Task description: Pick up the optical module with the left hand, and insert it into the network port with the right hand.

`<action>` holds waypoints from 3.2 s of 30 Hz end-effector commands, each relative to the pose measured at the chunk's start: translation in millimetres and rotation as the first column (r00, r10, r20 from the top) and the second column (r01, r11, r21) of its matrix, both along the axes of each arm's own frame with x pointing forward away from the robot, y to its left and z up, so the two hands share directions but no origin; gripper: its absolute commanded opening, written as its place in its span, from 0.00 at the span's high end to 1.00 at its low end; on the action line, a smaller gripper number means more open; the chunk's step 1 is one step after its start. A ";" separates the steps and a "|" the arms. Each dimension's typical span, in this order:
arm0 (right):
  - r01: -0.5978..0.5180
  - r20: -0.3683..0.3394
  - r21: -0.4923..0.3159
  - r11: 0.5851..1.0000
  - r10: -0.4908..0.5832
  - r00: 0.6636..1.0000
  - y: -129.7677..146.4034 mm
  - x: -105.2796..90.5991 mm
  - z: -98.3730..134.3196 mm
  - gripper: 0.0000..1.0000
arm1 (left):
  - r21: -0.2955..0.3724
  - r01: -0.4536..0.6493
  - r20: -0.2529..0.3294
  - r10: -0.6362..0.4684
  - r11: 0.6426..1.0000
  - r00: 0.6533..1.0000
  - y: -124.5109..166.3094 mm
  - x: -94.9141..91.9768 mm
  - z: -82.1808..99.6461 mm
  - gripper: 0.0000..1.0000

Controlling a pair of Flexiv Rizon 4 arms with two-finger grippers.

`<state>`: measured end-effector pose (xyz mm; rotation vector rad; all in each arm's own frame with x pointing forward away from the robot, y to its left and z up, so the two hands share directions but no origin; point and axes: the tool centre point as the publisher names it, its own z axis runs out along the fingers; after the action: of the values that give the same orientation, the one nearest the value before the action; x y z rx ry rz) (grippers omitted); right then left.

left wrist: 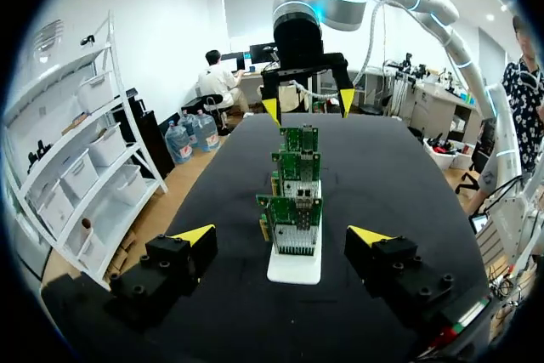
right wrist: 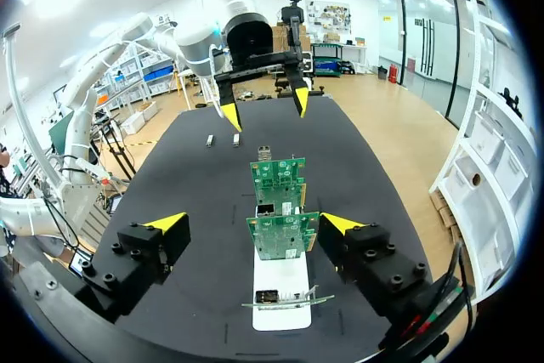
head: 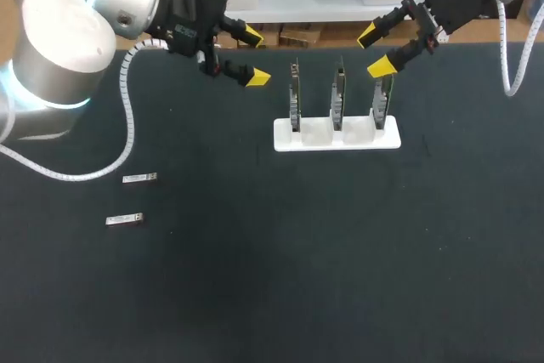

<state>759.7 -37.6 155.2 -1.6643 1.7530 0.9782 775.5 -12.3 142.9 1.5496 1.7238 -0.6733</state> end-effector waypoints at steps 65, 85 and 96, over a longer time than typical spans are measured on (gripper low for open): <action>0.004 0.004 0.000 1.000 -0.004 1.000 0.1 -2.3 0.2 0.00 | 0.656 -0.206 0.099 0.188 0.726 0.977 216.3 -91.9 -90.4 0.00; 0.004 0.004 0.000 1.000 -0.004 1.000 0.1 -2.3 0.2 0.00 | 0.751 -0.175 0.047 0.214 0.637 0.976 233.3 -104.8 -125.3 0.00; 0.004 0.004 0.000 1.000 -0.004 1.000 0.1 -2.3 0.2 0.00 | 0.754 -0.104 -0.001 0.160 0.648 0.987 239.9 -111.3 -137.0 0.00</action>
<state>759.6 -37.5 155.2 -1.6644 1.7528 0.9782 663.7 226.0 7.5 1.8936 2.3253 0.1597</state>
